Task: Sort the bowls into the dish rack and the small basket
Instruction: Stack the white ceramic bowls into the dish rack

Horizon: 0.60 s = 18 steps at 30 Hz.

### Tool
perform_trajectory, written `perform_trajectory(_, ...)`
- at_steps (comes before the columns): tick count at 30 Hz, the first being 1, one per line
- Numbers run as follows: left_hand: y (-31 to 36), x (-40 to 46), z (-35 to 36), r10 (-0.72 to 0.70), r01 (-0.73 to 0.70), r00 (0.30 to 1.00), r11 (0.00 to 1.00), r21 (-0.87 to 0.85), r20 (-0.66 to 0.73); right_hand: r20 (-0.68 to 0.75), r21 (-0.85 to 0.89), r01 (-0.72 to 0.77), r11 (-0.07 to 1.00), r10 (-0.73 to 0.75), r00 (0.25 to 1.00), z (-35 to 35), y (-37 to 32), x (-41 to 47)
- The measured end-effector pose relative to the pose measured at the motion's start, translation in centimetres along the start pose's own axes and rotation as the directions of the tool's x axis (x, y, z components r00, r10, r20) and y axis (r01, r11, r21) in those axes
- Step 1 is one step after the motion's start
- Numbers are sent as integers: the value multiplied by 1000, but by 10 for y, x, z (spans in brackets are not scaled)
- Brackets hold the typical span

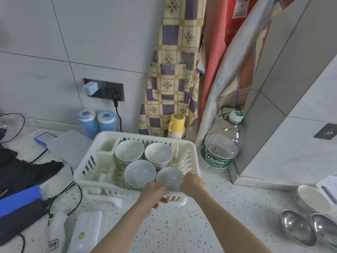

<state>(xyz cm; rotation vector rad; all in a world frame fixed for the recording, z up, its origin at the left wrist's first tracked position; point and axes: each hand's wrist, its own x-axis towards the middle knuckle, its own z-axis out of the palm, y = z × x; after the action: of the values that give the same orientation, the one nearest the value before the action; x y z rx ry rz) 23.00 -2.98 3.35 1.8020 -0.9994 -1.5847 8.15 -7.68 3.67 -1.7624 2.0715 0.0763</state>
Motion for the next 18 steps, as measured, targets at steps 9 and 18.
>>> perform_trajectory(9, 3, -6, -11, 14, -13, 996, 1000, -16, 91, -7, 32, -58, 998, 58, 998, -1, -8, -8)
perform_trajectory(18, -9, -12, -22, 167, -164, 985, 982, -92, 33, -266, 610, 65, 790, 127, 956, 12, 10, -32)
